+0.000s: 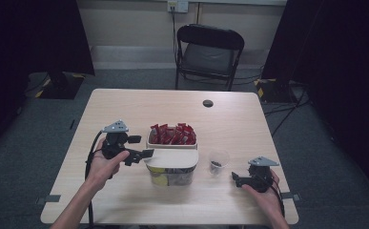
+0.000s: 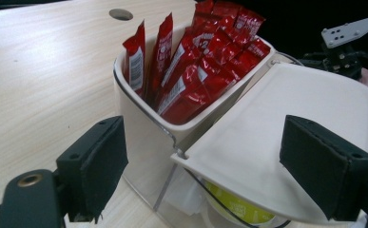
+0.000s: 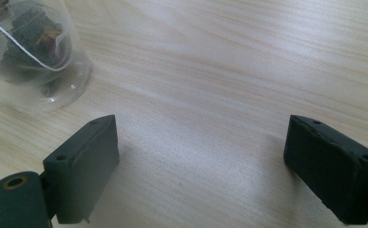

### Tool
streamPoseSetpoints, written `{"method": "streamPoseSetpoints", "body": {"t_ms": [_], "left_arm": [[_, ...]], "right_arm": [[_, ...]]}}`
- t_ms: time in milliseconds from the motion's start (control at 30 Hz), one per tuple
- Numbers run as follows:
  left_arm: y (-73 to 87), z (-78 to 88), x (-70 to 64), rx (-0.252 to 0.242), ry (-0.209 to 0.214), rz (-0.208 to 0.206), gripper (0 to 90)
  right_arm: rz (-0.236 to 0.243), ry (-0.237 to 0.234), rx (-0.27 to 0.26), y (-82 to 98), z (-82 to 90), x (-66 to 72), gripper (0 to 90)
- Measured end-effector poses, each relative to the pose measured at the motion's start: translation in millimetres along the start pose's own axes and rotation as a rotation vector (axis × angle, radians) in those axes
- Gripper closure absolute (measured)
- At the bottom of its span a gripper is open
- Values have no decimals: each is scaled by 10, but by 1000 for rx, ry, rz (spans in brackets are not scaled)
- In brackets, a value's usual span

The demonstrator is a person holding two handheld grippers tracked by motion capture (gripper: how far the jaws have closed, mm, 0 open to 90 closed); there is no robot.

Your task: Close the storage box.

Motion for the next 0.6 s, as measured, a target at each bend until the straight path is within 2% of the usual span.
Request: {"method": "streamPoseSetpoints", "body": {"t_ms": [267, 433, 500, 600], "left_arm": [[148, -120, 31, 71, -32, -12, 158], [198, -151, 22, 79, -33, -12, 155], [196, -124, 10, 78, -63, -24, 155], [211, -92, -13, 76, -50, -33, 156]], "right_arm": [[1, 0, 0, 0, 0, -1, 108], [1, -1, 0, 0, 0, -1, 108], [2, -1, -1, 0, 0, -1, 108], [2, -1, -1, 0, 0, -1, 108]]}}
Point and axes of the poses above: each handheld gripper's, and its own axes: z roughly backward along the jaws, y roughly out of its underside, x roughly to its left, the point moved 6 cm from there along -z, roughly forward along the jaws, and after that the axes turned 5 degrees about y, right-handed, at the moved point
